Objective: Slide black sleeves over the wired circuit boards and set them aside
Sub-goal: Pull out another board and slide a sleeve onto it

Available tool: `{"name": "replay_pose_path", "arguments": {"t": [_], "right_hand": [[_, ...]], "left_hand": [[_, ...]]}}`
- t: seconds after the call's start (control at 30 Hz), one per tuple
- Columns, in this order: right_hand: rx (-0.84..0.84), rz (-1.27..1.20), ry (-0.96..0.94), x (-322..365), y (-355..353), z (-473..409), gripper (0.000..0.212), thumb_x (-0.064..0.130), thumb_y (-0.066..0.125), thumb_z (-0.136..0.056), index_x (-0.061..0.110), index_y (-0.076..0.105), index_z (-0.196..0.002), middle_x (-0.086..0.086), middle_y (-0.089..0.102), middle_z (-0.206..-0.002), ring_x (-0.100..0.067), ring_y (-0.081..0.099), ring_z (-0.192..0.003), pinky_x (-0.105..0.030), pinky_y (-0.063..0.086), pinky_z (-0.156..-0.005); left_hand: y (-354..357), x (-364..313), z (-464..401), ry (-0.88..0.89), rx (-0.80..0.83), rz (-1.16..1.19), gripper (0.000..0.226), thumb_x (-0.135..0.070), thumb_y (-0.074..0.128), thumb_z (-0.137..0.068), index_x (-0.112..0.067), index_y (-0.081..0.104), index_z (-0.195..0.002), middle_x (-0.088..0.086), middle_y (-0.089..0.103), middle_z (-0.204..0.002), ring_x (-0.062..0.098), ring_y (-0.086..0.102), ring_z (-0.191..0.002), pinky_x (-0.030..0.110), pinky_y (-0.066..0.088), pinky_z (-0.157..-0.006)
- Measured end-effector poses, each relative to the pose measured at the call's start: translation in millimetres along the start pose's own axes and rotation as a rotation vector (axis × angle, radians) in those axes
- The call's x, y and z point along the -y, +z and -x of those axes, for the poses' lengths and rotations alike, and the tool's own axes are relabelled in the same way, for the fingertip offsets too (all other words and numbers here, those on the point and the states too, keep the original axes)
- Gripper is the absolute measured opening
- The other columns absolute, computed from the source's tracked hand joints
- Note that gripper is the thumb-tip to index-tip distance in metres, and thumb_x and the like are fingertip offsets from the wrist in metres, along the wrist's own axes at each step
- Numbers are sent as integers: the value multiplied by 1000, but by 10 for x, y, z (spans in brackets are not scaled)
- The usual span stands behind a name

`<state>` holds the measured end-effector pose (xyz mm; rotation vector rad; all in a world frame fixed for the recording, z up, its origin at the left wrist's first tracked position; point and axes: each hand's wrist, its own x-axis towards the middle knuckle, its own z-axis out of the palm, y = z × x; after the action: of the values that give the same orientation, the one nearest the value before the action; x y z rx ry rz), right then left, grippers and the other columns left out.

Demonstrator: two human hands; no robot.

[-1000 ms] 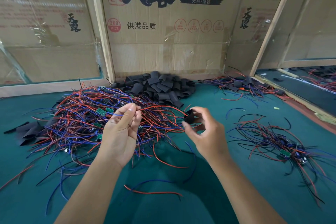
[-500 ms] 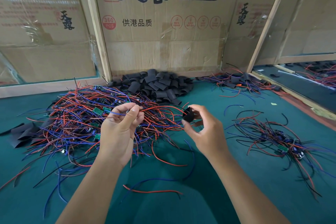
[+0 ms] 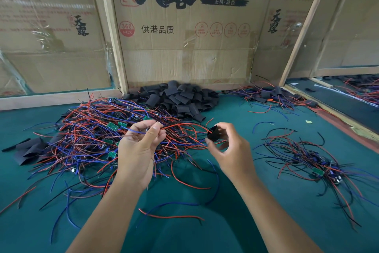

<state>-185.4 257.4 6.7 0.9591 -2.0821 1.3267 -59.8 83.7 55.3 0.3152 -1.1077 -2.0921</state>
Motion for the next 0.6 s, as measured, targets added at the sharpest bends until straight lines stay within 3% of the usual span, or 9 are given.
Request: {"name": "replay_pose_path", "arguments": {"t": [0.1,0.23,0.37,0.5,0.6], "right_hand": [[14,52,-18,-25,4,3,35,25,76,-84,21,61,-115,8,70,-97,-15,66,-85,-39,55,-68],[64,112,-55,-22,-5,5,41,21,78,-81,19,66,-121,6,70,-106,-17,65,-93,-38,53,-81],[122,150,-159,44,-12,-3,41,27,72,-80,21,68,-120,8,71,-104,-10,58,-95,-29,40,-89],[187,34,-143,87,-12,6,44,23,74,-82,21,66,-126,5,68,-109,-12,59,-101,-24,43,-93],[237,-113,-135,125,-26,9,46,16,77,-84,20,65,-127,5,67,-112,-9,62,-105,-21,47,-91]], "left_hand": [[-14,23,-2,40,27,-94,7,-1,65,-89,-4,63,-95,2,69,-75,13,69,-68,20,57,-72],[0,57,26,118,87,-256,11,-1,70,-85,-3,65,-95,6,70,-75,16,69,-66,23,58,-70],[15,99,61,123,194,-352,14,3,71,-85,0,67,-98,8,74,-83,15,70,-74,20,57,-74],[42,114,100,50,332,-421,24,-4,73,-82,-4,67,-105,9,77,-102,20,72,-96,25,56,-89],[39,117,96,57,345,-486,19,2,69,-87,-4,64,-104,4,78,-97,17,73,-89,25,57,-85]]}}
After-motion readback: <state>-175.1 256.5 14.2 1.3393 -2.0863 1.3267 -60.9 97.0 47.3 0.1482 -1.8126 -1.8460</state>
